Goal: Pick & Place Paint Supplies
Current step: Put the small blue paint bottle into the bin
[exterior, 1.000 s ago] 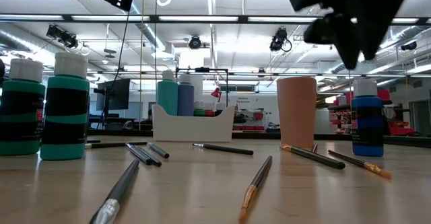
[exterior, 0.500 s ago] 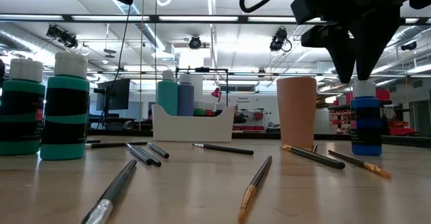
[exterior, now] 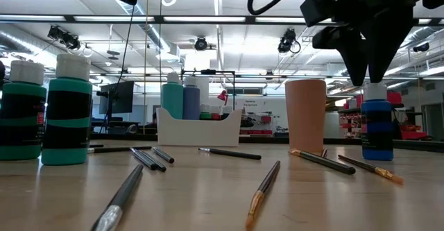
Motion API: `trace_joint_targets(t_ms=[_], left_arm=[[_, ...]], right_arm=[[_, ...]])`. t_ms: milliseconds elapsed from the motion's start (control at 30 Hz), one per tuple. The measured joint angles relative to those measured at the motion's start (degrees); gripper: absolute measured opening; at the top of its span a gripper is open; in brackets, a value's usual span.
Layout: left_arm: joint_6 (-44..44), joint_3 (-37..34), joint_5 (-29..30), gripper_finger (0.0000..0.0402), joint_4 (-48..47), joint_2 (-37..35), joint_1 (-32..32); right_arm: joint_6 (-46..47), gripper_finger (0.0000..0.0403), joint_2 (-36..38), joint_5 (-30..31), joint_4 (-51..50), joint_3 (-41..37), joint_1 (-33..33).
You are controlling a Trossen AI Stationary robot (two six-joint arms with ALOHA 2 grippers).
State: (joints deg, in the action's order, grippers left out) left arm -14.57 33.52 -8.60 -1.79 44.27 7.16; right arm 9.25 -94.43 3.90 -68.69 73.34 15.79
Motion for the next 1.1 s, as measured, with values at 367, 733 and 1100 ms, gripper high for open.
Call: trace_joint_targets(t_ms=[367,733,1100], left_arm=[[-0.38,-0.04,0.00,0.0139,-0.03,0.00,0.00],[-0.78,-0.04,0.00,0.0139,0.00,0.00,0.00],[-0.69,-0.04,0.00,0.0139,-0.01,0.00,0.00]], right_arm=[[0.95,0.0156,0.26,-2.74,2.18,-7.08,0.00],[0.82,0.0156,1.49,-2.44,5.65,-6.93,-0.04],[-0.26,0.0155,1.46,-1.92,7.08,-6.93,-0.04]])
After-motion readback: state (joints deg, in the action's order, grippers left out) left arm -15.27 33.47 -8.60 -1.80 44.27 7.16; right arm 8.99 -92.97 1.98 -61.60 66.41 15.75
